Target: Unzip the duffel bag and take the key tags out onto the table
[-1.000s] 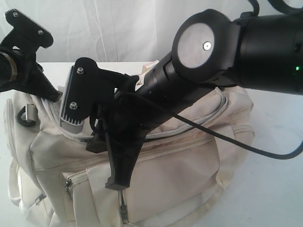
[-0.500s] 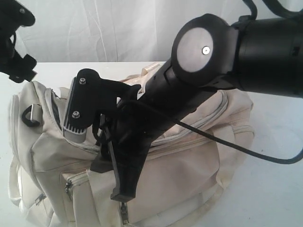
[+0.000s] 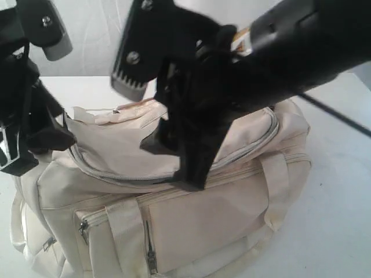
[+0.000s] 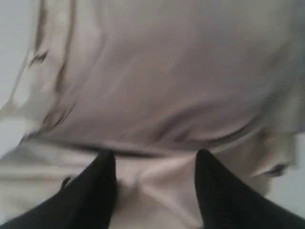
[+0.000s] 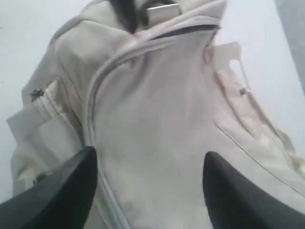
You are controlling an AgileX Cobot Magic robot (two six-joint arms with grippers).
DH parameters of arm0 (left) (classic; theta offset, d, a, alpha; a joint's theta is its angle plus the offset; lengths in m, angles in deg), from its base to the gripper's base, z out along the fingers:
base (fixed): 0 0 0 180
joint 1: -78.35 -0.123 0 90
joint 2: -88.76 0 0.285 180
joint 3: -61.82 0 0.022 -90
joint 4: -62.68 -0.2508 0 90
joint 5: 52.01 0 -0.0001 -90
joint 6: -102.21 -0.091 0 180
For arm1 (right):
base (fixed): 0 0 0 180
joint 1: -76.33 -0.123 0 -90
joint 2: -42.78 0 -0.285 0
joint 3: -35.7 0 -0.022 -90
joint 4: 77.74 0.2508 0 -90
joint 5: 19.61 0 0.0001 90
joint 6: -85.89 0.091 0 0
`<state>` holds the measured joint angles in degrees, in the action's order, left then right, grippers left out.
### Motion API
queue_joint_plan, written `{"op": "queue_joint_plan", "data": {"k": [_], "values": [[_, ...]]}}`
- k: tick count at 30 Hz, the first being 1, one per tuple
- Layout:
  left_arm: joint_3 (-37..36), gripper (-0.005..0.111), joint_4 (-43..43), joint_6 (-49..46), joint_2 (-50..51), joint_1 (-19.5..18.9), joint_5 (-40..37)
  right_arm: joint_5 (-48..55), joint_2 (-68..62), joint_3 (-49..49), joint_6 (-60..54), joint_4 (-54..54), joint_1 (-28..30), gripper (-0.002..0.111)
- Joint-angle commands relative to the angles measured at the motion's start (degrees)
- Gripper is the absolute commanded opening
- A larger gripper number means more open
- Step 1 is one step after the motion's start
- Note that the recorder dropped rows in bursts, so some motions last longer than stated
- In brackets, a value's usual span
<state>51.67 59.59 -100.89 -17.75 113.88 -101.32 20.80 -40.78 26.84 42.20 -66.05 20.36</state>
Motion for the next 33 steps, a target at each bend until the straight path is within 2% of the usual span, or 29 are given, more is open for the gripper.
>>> {"op": "queue_joint_plan", "data": {"k": [1, 3, 4, 8, 10, 13, 16, 17, 21, 23, 25, 27, 28, 31, 33], "values": [[2.8, 0.045, 24.0, -20.6, -2.4, 2.0, -0.2, 7.9, 8.2, 0.3, 18.0, -17.5, 0.0, 0.060], [2.9, 0.051, 31.8, -31.8, -1.8, 3.0, -0.2, 12.6, 11.8, 0.3, 29.1, -28.2, 0.0, 0.060], [2.7, 0.055, 33.6, -34.3, -1.3, 3.7, -0.2, 15.2, 13.2, 0.3, 34.3, -32.7, 0.0, 0.060], [2.7, 0.078, 35.2, -34.8, 3.0, 7.3, 0.8, 24.2, 19.0, 0.1, 53.8, -52.3, 0.0, 0.060], [2.7, 0.079, 35.2, -34.8, 5.4, 9.4, 3.0, 26.3, 21.4, 0.1, 59.4, -57.8, 0.0, 0.060], [2.7, 0.072, 31.9, -34.6, 9.0, 14.3, 9.3, 25.1, 25.3, -1.3, 63.4, -61.3, 0.0, 0.060], [3.0, 0.065, 19.3, -27.6, 11.8, 19.9, 16.0, 23.3, 28.4, -4.3, 65.5, -63.4, 0.0, 0.060], [3.5, 0.065, 11.4, -21.1, 13.1, 21.5, 16.3, 22.4, 29.4, -5.5, 66.4, -64.2, 0.0, 0.060], [8.2, 0.065, -13.8, 2.9, 17.6, 26.6, 6.2, 19.2, 31.3, -8.6, 70.2, -67.3, 0.0, 0.060], [10.8, 0.065, -22.2, 9.5, 20.3, 29.2, -0.7, 18.6, 31.3, -9.0, 71.1, -67.9, 0.0, 0.059], [12.3, 0.065, -25.0, 9.8, 22.2, 31.1, -2.9, 18.0, 30.8, -9.0, 71.2, -67.9, 0.0, 0.055], [14.3, 0.065, -25.7, 10.1, 24.0, 33.0, -1.4, 17.9, 29.9, -9.0, 71.2, -67.9, 0.0, 0.052], [15.0, 0.065, -26.6, 11.0, 24.6, 33.2, -1.3, 17.9, 29.5, -9.1, 71.2, -67.9, 0.0, 0.052], [16.6, 0.065, -31.7, 14.2, 26.4, 33.2, -7.2, 17.7, 28.7, -10.2, 71.2, -68.9, 0.0, 0.052], [16.6, 0.064, -31.9, 14.2, 26.7, 33.2, -8.2, 17.0, 28.7, -10.5, 71.5, -69.0, 0.0, 0.052]]}}
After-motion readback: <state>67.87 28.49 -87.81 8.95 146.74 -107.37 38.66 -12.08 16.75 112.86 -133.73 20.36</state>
